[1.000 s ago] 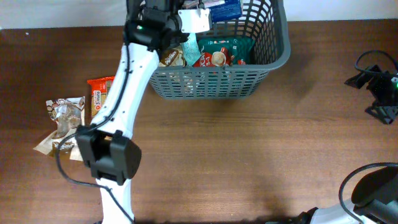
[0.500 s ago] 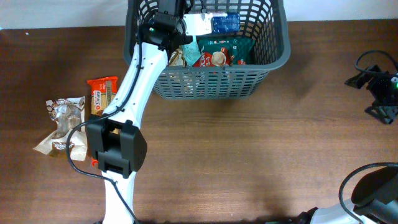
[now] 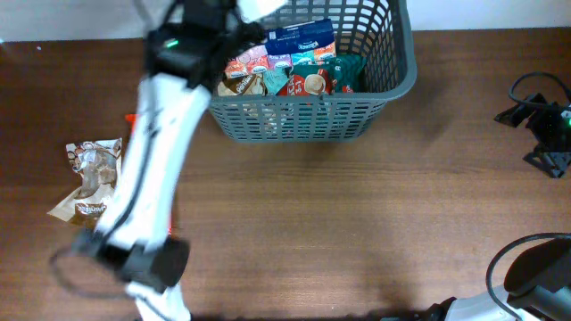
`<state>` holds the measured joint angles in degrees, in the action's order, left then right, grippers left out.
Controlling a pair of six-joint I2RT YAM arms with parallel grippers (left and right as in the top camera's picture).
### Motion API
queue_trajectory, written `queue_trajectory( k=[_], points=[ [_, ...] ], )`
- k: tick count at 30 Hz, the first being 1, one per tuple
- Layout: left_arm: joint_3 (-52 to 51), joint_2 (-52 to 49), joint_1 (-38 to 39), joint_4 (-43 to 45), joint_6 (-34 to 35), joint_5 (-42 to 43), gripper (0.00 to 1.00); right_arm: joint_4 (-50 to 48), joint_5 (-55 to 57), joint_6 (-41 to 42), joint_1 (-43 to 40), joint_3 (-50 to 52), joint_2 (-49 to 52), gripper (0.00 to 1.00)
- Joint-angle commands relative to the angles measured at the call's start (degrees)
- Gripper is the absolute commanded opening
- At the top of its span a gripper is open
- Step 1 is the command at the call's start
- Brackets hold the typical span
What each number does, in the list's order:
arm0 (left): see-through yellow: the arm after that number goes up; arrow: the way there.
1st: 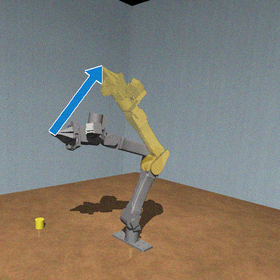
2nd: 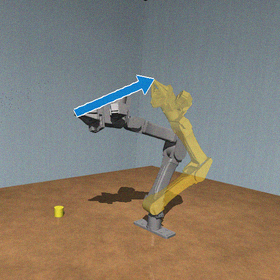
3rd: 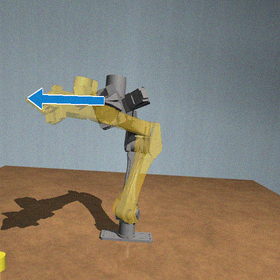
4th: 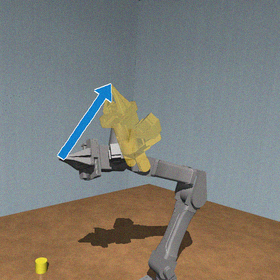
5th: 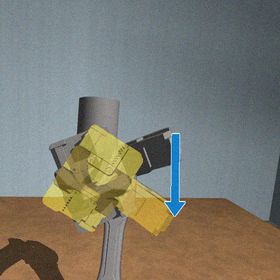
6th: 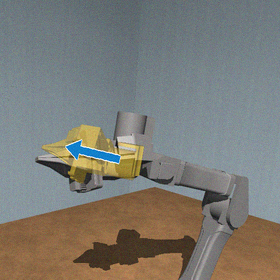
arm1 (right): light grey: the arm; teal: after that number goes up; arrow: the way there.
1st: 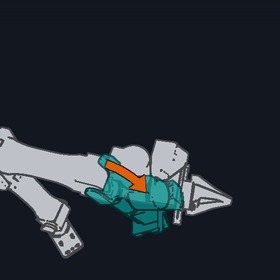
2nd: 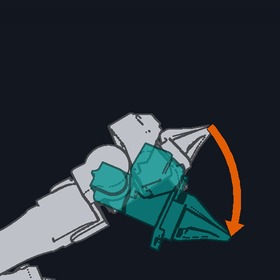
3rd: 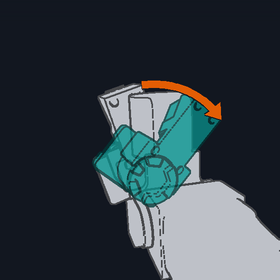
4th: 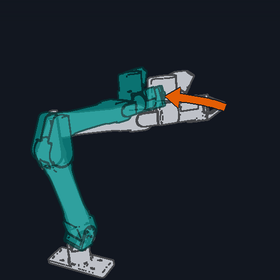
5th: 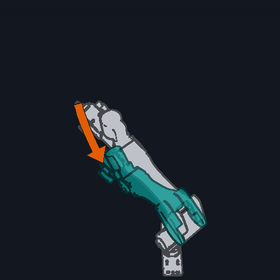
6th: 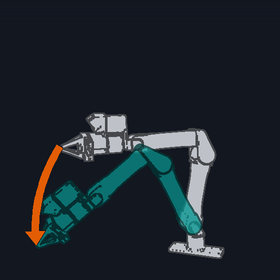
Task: Pack container
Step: 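Lift the blue tissue pack into the basket and release it with the left gripper, then lower the left gripper onto the San Remo spaghetti pack and grasp it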
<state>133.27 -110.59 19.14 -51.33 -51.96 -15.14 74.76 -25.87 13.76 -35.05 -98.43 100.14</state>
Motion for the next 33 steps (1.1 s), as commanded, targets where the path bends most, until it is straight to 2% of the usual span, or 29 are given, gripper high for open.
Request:
queue_trajectory(
  k=[1,6,8,10,14,16,18,21,25,33],
  points=[
    [1.73,9.29,-2.86,-6.05,4.90,-3.72,0.99,-0.15,-0.50,0.26,0.20,0.02,-0.44,0.99],
    [-2.34,18.75,-10.75,-7.61,8.83,-2.73,0.99,-0.15,-0.50,0.26,0.20,0.00,-0.44,0.99],
    [-5.11,21.99,-14.88,-9.62,15.08,-2.58,0.99,-0.17,-0.50,0.26,0.20,0.00,-0.44,0.99],
    [-7.63,23.71,-19.50,-15.41,22.51,-1.22,1.00,-0.17,-0.50,0.26,0.20,0.02,-0.44,0.99],
    [-14.01,23.76,-26.36,-22.93,31.74,7.28,0.99,-0.15,-0.50,0.26,0.20,0.00,-0.44,0.99],
    [-19.04,23.26,-28.35,-26.08,35.36,8.48,0.92,-0.17,-0.50,0.26,0.20,0.02,-0.44,0.99],
    [-25.92,22.49,-29.70,-27.63,38.25,8.50,0.91,-0.17,-0.50,0.26,0.20,0.00,-0.44,0.99],
    [-37.16,20.57,-30.29,-25.90,40.24,8.52,0.92,-0.17,-0.50,0.26,0.20,0.00,-0.44,0.99],
    [-48.68,16.96,-30.27,-18.58,40.81,8.96,0.92,-0.17,-0.50,0.26,0.20,0.00,-0.44,0.99],
    [-53.37,5.92,-30.99,-9.29,42.12,8.79,0.91,-0.17,-0.50,0.26,0.20,0.02,-0.44,0.99]
  ],
)
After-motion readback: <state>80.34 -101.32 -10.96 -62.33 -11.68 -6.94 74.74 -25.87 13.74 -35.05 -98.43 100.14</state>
